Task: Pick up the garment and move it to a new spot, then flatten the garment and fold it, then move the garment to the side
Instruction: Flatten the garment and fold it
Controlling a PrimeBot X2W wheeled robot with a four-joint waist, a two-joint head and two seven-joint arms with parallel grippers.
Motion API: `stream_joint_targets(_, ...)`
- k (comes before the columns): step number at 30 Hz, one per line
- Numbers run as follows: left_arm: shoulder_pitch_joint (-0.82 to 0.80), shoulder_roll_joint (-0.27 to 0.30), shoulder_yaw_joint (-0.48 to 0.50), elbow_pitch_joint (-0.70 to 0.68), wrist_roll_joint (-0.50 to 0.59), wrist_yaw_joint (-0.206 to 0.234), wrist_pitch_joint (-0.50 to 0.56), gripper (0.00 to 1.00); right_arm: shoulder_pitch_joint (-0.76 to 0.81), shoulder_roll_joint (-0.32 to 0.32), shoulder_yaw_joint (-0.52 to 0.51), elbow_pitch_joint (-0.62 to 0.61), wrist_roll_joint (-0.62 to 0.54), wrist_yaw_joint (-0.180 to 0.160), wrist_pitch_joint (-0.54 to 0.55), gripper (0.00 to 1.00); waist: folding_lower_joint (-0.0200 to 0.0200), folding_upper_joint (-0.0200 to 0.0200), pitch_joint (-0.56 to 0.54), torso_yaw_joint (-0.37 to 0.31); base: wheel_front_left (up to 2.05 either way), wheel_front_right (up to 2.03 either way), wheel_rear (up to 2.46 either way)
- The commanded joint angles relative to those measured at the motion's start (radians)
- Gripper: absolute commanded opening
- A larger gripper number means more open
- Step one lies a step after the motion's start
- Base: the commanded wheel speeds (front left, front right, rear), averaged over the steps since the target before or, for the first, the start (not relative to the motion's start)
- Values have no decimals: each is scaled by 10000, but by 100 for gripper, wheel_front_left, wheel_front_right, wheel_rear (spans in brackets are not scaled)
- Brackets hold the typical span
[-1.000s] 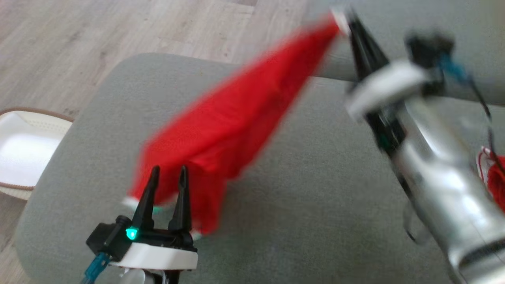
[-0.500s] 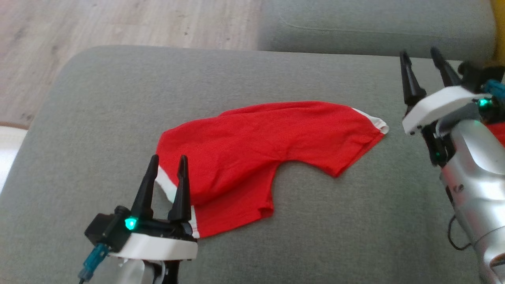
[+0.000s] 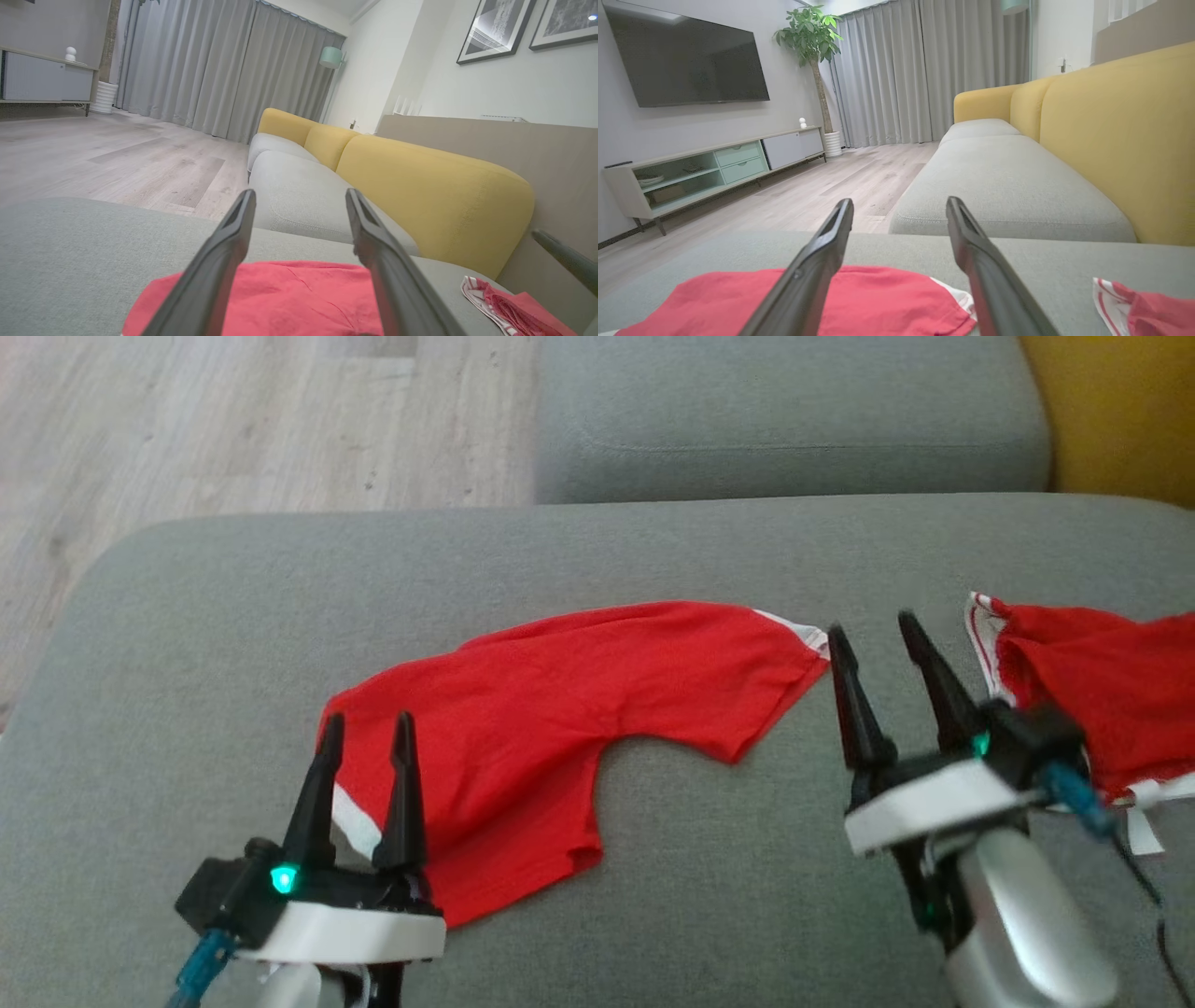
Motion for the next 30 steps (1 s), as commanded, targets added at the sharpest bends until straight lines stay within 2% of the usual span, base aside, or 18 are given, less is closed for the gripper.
stream_joint_targets(1,-217,8,320,-369,185,15,-80,100,288,235,-11,-898,-289,-9,-75,100,2,0,-99,-136,0,0,0)
stream_joint_targets(5,-95,8,227,-328,305,15,-80,100,1550,392,-567,-1719,-476,-9,-75,100,2,0,-185,-190,0,0,0)
stream_joint_targets(9,47,8,120,-215,410,15,-80,100,2424,410,-483,-2112,-371,-9,-75,100,2,0,-199,-230,0,0,0)
stream_joint_targets(18,-8,8,14,-162,457,15,-80,100,2571,413,-140,-2060,-513,-9,-76,100,2,0,-132,-38,0,0,0)
stream_joint_targets(22,-66,8,-15,-153,422,15,-80,100,2290,414,674,-1398,-330,-9,105,100,2,0,-109,268,0,0,0)
stream_joint_targets(30,-103,8,-116,-80,371,15,-80,100,1386,414,2786,-34,939,-9,1684,100,2,0,-30,1171,0,0,0)
